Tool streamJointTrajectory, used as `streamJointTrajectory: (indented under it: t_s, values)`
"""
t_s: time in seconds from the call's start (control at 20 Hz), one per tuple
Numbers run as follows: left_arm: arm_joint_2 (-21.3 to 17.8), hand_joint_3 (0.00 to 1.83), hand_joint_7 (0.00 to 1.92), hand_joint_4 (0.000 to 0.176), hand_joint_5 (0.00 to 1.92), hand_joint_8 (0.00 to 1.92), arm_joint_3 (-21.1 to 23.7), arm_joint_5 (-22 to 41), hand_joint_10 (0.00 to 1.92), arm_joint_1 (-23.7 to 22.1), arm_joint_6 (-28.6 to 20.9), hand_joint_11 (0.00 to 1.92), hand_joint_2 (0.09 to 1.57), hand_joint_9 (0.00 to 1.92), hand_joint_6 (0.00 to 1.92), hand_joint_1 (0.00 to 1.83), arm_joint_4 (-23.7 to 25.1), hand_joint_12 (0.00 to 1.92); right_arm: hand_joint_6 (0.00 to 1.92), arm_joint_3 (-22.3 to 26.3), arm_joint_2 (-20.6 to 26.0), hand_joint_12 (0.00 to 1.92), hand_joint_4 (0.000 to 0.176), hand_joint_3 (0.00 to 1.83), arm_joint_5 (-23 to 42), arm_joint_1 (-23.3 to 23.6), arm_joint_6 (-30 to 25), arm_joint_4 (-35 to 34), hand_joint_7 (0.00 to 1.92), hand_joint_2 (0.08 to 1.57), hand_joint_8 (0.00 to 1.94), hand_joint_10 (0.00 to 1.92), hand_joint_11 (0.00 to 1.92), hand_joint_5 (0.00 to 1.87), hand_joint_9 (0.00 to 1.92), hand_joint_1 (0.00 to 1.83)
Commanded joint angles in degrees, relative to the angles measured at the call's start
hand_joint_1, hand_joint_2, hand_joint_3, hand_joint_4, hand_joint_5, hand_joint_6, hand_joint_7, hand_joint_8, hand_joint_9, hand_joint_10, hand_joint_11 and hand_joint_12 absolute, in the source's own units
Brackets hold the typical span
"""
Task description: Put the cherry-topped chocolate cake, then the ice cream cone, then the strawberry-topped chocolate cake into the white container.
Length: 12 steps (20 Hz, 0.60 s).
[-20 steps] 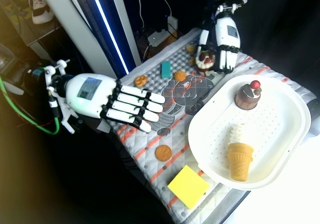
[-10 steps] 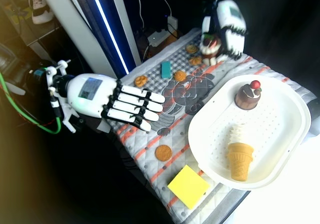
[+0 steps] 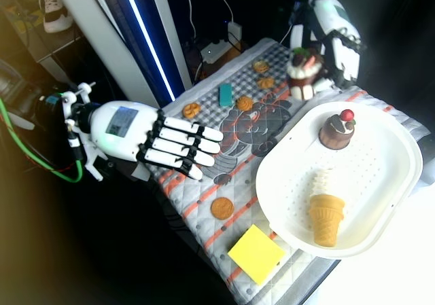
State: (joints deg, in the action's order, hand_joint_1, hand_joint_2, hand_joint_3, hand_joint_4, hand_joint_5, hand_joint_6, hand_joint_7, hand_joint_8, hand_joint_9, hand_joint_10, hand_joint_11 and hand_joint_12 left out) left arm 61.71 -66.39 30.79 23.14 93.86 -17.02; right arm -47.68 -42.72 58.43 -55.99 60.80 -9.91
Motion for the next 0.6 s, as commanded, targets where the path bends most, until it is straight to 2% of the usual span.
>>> streamJointTrajectory:
  t_s: [0.0, 0.05, 0.1, 0.15, 0.2, 0.25, 0.35, 0.4, 0.5, 0.55]
  values:
    - [0.7, 0.0, 0.14, 0.0, 0.13, 1.81, -0.9, 4.8, 1.92, -1.4, -0.2, 0.56, 1.2, 0.37, 1.62, 1.18, -0.2, 1.92, 0.0, 0.0, 0.1, 0.97, 0.0, 0.0, 7.1, 0.2, -0.2, -0.2, 0.0, 1.2, 0.0, 0.25, 0.0, 0.0, 0.02, 0.63]
    - [2.4, 0.0, 0.44, 0.0, 0.11, 1.74, -3.0, 3.4, 1.92, -2.3, -0.3, 0.53, 1.32, 0.34, 1.6, 1.23, -1.4, 1.92, 0.0, 0.0, 0.0, 0.95, 0.0, 0.0, 7.1, 0.1, -0.2, -0.2, 0.0, 1.2, 0.0, 0.26, 0.0, 0.0, 0.01, 0.65]
    - [3.8, 0.0, 0.25, 0.0, 0.13, 1.67, -4.5, 2.3, 1.92, -2.9, -0.2, 0.43, 1.24, 0.3, 1.54, 1.17, -2.4, 1.92, 0.0, 0.0, 0.0, 0.98, 0.0, 0.0, 7.1, 0.1, -0.2, -0.2, 0.0, 1.2, 0.0, 0.28, 0.0, 0.0, 0.01, 0.64]
    - [5.2, 0.0, 0.25, 0.0, 0.13, 1.67, -6.1, 1.2, 1.92, -3.5, -0.2, 0.43, 1.24, 0.3, 1.54, 1.17, -3.2, 1.92, 0.0, -0.1, -0.1, 0.98, 0.0, 0.0, 7.1, 0.0, -0.3, -0.3, 0.0, 1.2, 0.0, 0.28, 0.0, 0.0, 0.01, 0.64]
    - [6.0, 0.0, 0.19, 0.0, 0.16, 1.58, -7.1, 0.3, 1.87, -3.8, -0.2, 0.33, 1.21, 0.26, 1.42, 1.15, -3.6, 1.92, 0.0, -0.1, -0.2, 1.0, 0.0, 0.0, 7.1, 0.0, -0.3, -0.3, 0.0, 1.2, 0.0, 0.34, 0.0, 0.0, 0.0, 0.65]
    - [7.0, 0.0, 0.22, 0.0, 0.17, 1.47, -8.2, -0.6, 1.76, -4.1, -0.2, 0.29, 1.2, 0.26, 1.37, 1.14, -4.0, 1.92, 0.0, -0.2, -0.4, 0.99, 0.0, 0.0, 7.1, 0.0, -0.3, -0.6, 0.01, 1.2, 0.0, 0.36, 0.0, 0.0, 0.01, 0.64]
    - [8.8, 0.0, 0.14, 0.0, 0.11, 1.45, -10.1, -2.1, 1.66, -4.4, -0.2, 0.13, 1.21, 0.14, 1.36, 1.16, -4.8, 1.92, 0.0, -0.3, -0.5, 0.9, 0.0, 0.0, 7.2, -0.2, -0.3, -0.8, 0.03, 1.21, 0.01, 0.39, 0.0, 0.0, 0.0, 0.64]
    - [9.4, 0.0, 0.11, 0.0, 0.09, 1.38, -10.7, -2.5, 1.6, -4.5, -0.2, 0.06, 1.18, 0.09, 1.28, 1.11, -5.1, 1.92, 0.0, -0.3, -0.5, 0.89, 0.0, 0.0, 7.2, -0.2, -0.3, -0.8, 0.03, 1.22, 0.0, 0.38, 0.0, 0.0, 0.0, 0.65]
    - [10.2, 0.0, 0.05, 0.034, 0.03, 1.25, -11.5, -3.5, 1.45, -4.5, -0.1, 0.0, 1.08, 0.01, 1.18, 1.01, -5.2, 1.92, 0.0, -0.3, -0.5, 0.92, 0.0, 0.0, 7.2, -0.3, -0.3, -0.9, 0.03, 1.22, 0.0, 0.38, 0.0, 0.0, 0.0, 0.63]
    - [10.2, 0.0, 0.05, 0.034, 0.03, 1.25, -11.5, -3.5, 1.45, -4.4, -0.1, 0.0, 1.08, 0.01, 1.18, 1.01, -5.2, 1.92, 0.0, -0.3, -0.5, 0.92, 0.0, 0.0, 7.2, -0.3, -0.3, -0.9, 0.03, 1.22, 0.0, 0.38, 0.0, 0.0, 0.0, 0.63]
